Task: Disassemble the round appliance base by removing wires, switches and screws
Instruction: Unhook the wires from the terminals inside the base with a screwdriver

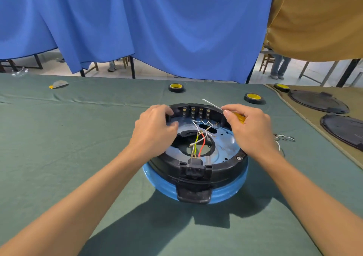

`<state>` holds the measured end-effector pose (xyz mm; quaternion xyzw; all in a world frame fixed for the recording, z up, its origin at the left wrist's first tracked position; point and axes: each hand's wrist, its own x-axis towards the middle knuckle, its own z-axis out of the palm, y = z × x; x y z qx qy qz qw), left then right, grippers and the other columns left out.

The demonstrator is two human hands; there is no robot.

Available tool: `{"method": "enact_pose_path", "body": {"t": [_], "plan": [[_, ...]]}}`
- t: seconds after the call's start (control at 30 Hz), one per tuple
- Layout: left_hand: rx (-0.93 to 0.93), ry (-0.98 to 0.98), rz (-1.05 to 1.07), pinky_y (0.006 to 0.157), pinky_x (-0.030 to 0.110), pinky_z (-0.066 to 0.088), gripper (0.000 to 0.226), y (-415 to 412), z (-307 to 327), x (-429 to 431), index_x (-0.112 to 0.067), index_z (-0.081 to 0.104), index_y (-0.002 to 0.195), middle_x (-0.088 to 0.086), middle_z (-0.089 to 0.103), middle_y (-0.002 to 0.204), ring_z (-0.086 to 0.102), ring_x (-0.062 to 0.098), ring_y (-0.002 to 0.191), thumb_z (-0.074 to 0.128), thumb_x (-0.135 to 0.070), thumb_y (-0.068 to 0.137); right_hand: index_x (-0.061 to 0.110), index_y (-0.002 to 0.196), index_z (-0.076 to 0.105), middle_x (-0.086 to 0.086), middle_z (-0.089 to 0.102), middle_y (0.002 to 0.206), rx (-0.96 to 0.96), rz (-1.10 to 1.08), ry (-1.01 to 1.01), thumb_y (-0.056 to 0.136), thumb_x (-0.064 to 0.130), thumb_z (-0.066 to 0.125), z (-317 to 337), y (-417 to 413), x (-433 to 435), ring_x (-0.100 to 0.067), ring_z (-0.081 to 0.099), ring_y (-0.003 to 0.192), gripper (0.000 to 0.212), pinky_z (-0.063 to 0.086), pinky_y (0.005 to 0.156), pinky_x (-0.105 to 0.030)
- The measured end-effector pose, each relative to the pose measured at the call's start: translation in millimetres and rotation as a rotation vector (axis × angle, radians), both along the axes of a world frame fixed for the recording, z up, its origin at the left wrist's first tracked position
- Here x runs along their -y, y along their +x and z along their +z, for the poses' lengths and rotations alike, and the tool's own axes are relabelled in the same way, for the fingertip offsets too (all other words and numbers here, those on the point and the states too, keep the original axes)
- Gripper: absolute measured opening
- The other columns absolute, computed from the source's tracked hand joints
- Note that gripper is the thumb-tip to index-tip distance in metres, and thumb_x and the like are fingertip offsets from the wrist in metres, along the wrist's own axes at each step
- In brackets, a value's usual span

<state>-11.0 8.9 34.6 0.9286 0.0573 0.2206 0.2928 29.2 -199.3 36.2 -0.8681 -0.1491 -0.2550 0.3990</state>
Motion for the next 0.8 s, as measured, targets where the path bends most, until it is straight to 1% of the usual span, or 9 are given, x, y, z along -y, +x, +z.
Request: {"method": "enact_pose_path", "body": {"t": [0.07, 0.17, 0.23, 0.3, 0.4, 0.53, 0.67, 0.73, 0.8], "plan": [[0.001, -0.089, -0.022, 0.085, 0.025, 0.037, 0.03, 11.2, 4.1, -7.5, -0.019, 0.065, 0.115, -0.001, 0.064, 0.119, 0.054, 0.018, 0.111, 0.063, -0.027, 0.086, 0.02, 0.104, 0.074, 0.005, 0.073, 0.098, 0.007, -0.038, 0.061, 0.095, 0.024, 0.058, -1.3, -2.4, -3.7, -0.017, 0.064, 0.093, 0.019, 0.049, 0.087, -0.034], [0.051, -0.388, 0.04, 0.082, 0.022, 0.041, 0.021, 21.6, 7.1, -12.7, -0.018, 0.069, 0.106, -0.004, 0.068, 0.104, 0.059, 0.014, 0.104, 0.061, -0.021, 0.086, 0.021, 0.107, 0.073, 0.004, 0.073, 0.101, 0.015, -0.09, 0.11, 0.096, 0.025, 0.056, -4.2, -5.6, -10.1, -0.017, 0.063, 0.095, 0.021, 0.047, 0.085, -0.032], [0.114, -0.579, 0.144, 0.072, 0.02, 0.041, 0.018, 19.8, 5.5, -12.4, -0.019, 0.068, 0.1, -0.009, 0.065, 0.093, 0.06, 0.014, 0.098, 0.057, -0.021, 0.086, 0.02, 0.109, 0.072, 0.003, 0.072, 0.101, 0.029, -0.102, 0.135, 0.097, 0.024, 0.054, -4.2, -5.5, -10.4, -0.016, 0.063, 0.095, 0.022, 0.048, 0.085, -0.031], [0.152, -0.674, 0.204, 0.064, 0.017, 0.037, 0.016, 9.2, -0.3, -8.6, -0.02, 0.065, 0.098, -0.012, 0.062, 0.089, 0.058, 0.013, 0.093, 0.055, -0.024, 0.086, 0.019, 0.109, 0.072, 0.002, 0.072, 0.098, 0.055, -0.097, 0.167, 0.097, 0.023, 0.055, -1.8, -5.1, -6.6, -0.015, 0.063, 0.09, 0.021, 0.051, 0.086, -0.038], [0.152, -0.754, 0.198, 0.062, 0.017, 0.034, 0.02, -10.0, -13.3, 7.0, -0.022, 0.058, 0.103, -0.016, 0.059, 0.088, 0.054, 0.002, 0.086, 0.055, -0.03, 0.085, 0.018, 0.108, 0.072, 0.005, 0.071, 0.095, 0.056, -0.084, 0.214, 0.096, 0.021, 0.055, 2.0, -2.8, -3.0, -0.013, 0.063, 0.09, 0.021, 0.051, 0.088, -0.038], [0.139, -0.805, 0.163, 0.079, 0.029, 0.039, 0.043, -14.8, -21.1, 23.1, -0.022, 0.048, 0.124, -0.01, 0.058, 0.104, 0.054, 0.013, 0.097, 0.057, -0.027, 0.083, 0.021, 0.105, 0.073, 0.014, 0.068, 0.085, -0.035, -0.052, 0.249, 0.095, 0.021, 0.057, -2.4, -3.7, -10.9, -0.007, 0.064, 0.086, 0.019, 0.053, 0.082, -0.031], [0.059, -0.781, 0.094, 0.071, 0.022, 0.036, 0.062, -0.1, -17.2, 8.7, -0.02, 0.032, 0.143, -0.022, 0.048, 0.096, 0.052, 0.005, 0.086, 0.056, -0.02, 0.086, 0.023, 0.1, 0.073, 0.014, 0.068, 0.083, -0.075, -0.056, 0.31, 0.095, 0.021, 0.057, -9.0, -10.0, -18.9, -0.009, 0.066, 0.088, 0.017, 0.052, 0.081, -0.029], [0.004, -0.75, 0.047, 0.079, 0.021, 0.036, 0.061, 8.1, -11.7, 0.1, -0.017, 0.033, 0.144, -0.014, 0.051, 0.109, 0.051, 0.007, 0.092, 0.058, -0.02, 0.089, 0.021, 0.102, 0.074, 0.013, 0.068, 0.085, -0.057, -0.046, 0.265, 0.095, 0.021, 0.058, -7.2, -15.9, -25.1, -0.008, 0.064, 0.087, 0.018, 0.053, 0.083, -0.032], [-0.074, -0.694, 0.07, 0.083, 0.027, 0.036, 0.053, 15.6, -6.1, -6.9, -0.013, 0.041, 0.138, -0.006, 0.05, 0.116, 0.049, 0.014, 0.099, 0.059, -0.023, 0.09, 0.02, 0.105, 0.074, 0.01, 0.07, 0.089, -0.022, -0.028, 0.2, 0.095, 0.021, 0.057, -5.4, -22.1, -30.0, -0.011, 0.063, 0.088, 0.019, 0.052, 0.086, -0.036]]}}
